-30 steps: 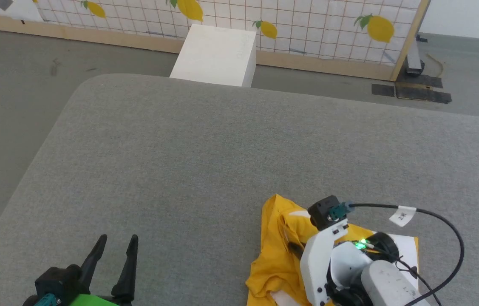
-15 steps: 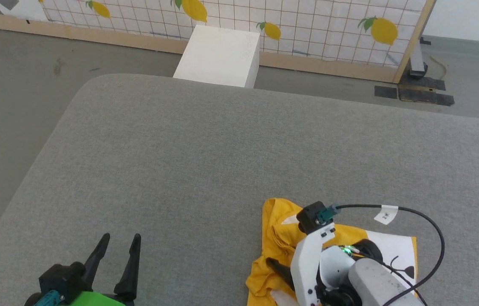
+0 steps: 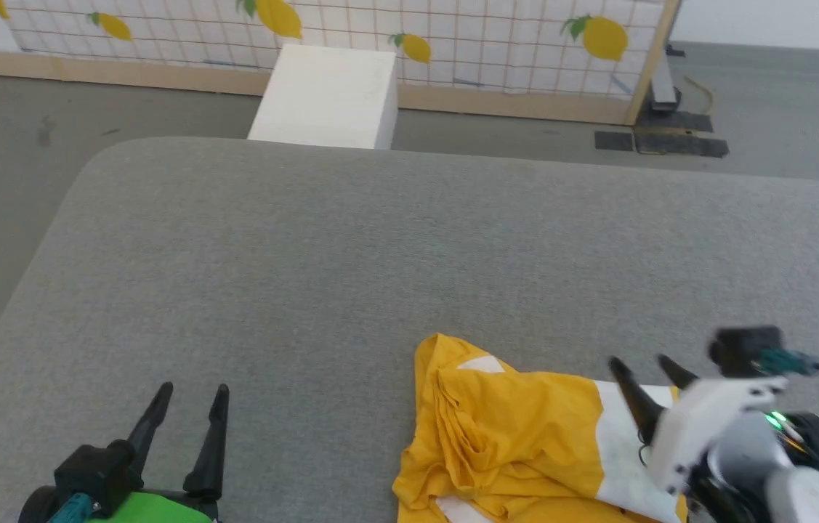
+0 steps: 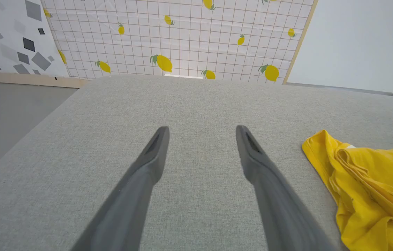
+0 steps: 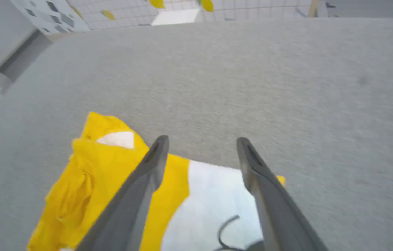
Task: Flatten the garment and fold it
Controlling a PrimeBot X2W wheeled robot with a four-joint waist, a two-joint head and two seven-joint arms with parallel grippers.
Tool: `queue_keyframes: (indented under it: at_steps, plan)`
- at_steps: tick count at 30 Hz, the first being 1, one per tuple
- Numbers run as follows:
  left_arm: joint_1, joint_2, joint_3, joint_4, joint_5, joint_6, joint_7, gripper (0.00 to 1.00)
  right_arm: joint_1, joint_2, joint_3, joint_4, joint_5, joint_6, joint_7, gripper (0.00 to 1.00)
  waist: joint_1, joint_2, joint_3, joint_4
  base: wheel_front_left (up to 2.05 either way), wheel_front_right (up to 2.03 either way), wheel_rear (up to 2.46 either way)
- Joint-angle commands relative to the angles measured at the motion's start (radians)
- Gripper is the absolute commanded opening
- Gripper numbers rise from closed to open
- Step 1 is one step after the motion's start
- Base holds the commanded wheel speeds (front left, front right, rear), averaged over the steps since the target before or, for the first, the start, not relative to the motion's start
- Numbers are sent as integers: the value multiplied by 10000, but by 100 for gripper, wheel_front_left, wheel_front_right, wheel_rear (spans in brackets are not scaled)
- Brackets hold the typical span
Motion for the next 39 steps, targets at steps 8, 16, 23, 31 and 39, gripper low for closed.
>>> queue_keyframes:
  at_steps: [8,16,23,31,39]
  plan:
    - [-43,76,362,-201,450,-168,-116,100,2209,-1,-1525,-2293,-231,-13,1544,100,0,0,594,-728,0,0,0]
    - [-119,-77,595,-129,664,-524,-120,100,2348,-1,-1590,-1874,441,-13,1424,100,0,0,803,-639,0,0,0]
    - [-176,-92,577,115,813,-732,-121,100,1644,-1,-1413,-718,359,-13,1228,100,0,0,769,-314,0,0,0]
    - [-267,-138,453,337,885,-809,-121,100,1081,-1,-1057,810,513,-13,1424,100,0,0,657,-59,0,0,0]
    - [-315,-202,246,517,875,-826,-46,100,859,-1,-1091,1774,308,-13,1082,0,0,0,432,112,0,0,0]
